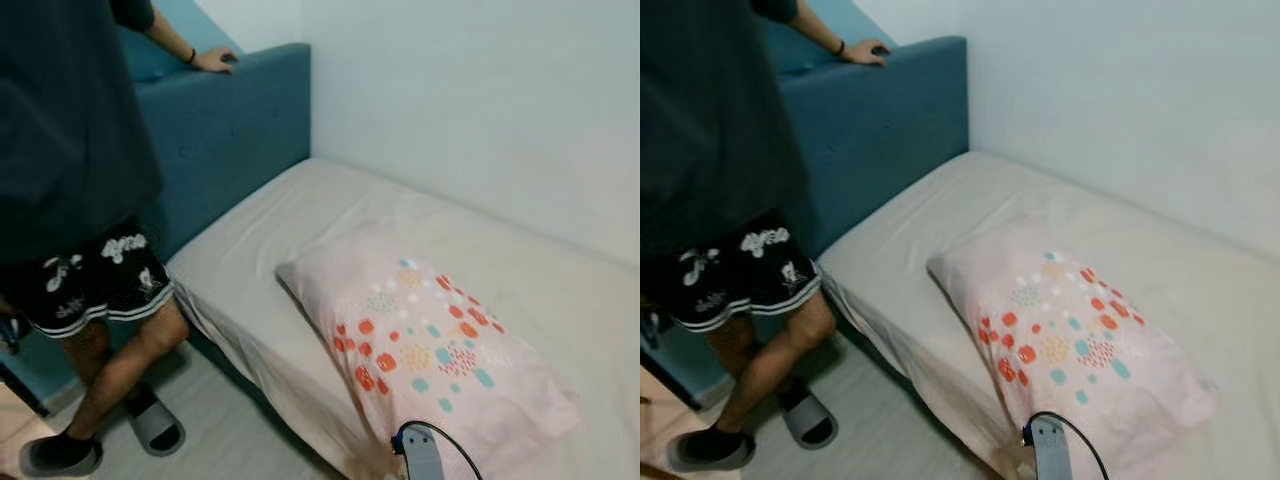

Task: Clean up the room

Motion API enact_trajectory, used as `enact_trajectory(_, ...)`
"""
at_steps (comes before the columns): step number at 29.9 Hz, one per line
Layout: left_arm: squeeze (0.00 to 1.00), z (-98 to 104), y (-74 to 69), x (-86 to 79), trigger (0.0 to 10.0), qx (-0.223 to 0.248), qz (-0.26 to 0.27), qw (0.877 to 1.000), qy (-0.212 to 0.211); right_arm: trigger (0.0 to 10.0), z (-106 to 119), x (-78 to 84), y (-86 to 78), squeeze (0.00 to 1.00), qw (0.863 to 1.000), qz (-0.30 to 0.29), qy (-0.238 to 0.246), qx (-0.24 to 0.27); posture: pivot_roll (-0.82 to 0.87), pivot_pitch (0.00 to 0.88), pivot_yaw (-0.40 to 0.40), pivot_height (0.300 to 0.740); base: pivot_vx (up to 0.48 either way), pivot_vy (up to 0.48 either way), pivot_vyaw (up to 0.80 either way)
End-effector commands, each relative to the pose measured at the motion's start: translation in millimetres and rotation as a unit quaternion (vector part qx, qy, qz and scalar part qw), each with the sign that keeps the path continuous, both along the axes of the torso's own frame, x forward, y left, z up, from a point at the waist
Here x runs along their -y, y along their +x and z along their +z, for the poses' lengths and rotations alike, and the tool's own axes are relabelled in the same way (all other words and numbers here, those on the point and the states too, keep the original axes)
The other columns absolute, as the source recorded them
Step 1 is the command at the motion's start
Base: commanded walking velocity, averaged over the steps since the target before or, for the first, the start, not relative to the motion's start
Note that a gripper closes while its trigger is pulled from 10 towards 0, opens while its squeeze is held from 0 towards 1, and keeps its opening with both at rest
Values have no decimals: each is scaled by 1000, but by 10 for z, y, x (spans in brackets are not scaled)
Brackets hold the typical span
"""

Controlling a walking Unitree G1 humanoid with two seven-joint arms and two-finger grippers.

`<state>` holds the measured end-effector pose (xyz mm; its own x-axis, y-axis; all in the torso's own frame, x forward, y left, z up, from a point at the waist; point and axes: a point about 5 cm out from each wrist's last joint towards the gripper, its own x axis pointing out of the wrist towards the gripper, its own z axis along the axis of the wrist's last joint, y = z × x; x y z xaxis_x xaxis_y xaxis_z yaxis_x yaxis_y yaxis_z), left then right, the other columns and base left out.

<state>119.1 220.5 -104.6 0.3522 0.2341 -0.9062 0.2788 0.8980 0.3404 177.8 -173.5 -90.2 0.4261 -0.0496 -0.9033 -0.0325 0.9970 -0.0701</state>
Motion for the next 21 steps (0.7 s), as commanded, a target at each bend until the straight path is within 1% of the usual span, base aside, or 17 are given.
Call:
enact_trajectory(1,0,-3,-23,-20,10000,-6,-3,1000,2,10000,4,-20,12,0,1000,6,1,2,-25,0,-50,740,0,0,800)
enact_trajectory(7,0,-3,-23,-21,10000,-8,-6,1000,1,10000,6,4,12,0,1000,13,-3,3,-26,0,-48,740,0,0,800)
enact_trajectory(21,0,-8,-73,-65,10000,-12,-9,1000,1,10000,7,19,11,0,1000,22,-8,3,-27,0,-46,740,0,0,800)
